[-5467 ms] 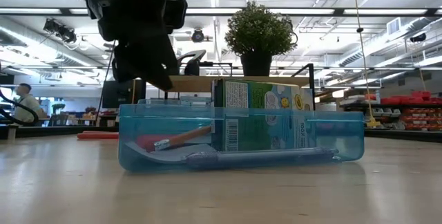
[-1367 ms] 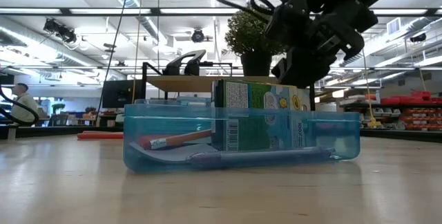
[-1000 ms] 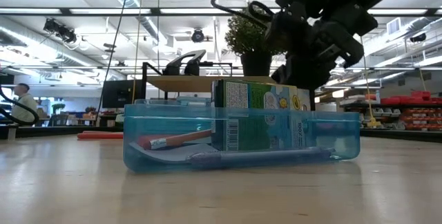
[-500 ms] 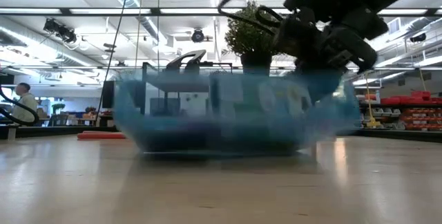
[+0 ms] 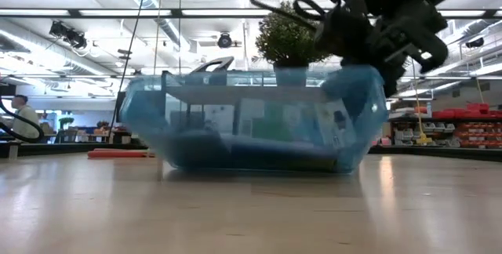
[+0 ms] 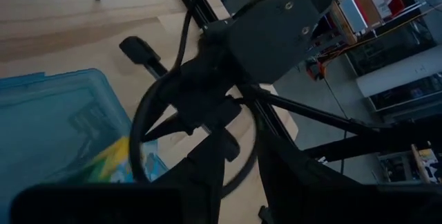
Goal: Pack school essentials
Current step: Adjust the orange pencil in the blue supply box, then adjust the yellow crayon box in blue supply box, then put the orange scissor into the blue supply box
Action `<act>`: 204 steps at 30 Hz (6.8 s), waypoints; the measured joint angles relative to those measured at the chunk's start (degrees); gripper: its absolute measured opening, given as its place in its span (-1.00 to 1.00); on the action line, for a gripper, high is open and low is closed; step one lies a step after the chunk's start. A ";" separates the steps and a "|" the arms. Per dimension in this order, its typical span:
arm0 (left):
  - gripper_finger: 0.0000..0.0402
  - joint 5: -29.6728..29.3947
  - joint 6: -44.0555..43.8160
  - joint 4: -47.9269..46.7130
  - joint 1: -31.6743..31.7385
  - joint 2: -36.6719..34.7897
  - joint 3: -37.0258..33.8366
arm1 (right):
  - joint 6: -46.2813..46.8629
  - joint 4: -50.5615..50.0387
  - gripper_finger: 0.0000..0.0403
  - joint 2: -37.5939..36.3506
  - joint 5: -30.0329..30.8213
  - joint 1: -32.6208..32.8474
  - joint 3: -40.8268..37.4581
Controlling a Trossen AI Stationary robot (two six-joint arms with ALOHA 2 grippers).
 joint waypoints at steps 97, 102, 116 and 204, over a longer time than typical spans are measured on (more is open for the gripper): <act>-0.83 29.05 -1.45 16.48 -10.20 16.44 0.04 | 8.62 4.90 -0.95 -0.66 -1.84 1.94 3.35; -0.90 33.85 -4.81 17.18 -9.68 23.40 -0.06 | 8.59 4.56 -0.95 -0.66 -3.42 1.94 3.35; -0.94 24.36 -6.93 10.13 -8.60 26.16 0.15 | 8.42 4.48 -0.95 -0.64 -4.31 4.01 3.35; -0.48 27.30 31.99 -59.28 23.31 4.13 12.94 | 23.58 -18.26 -0.72 -37.91 8.47 2.66 3.48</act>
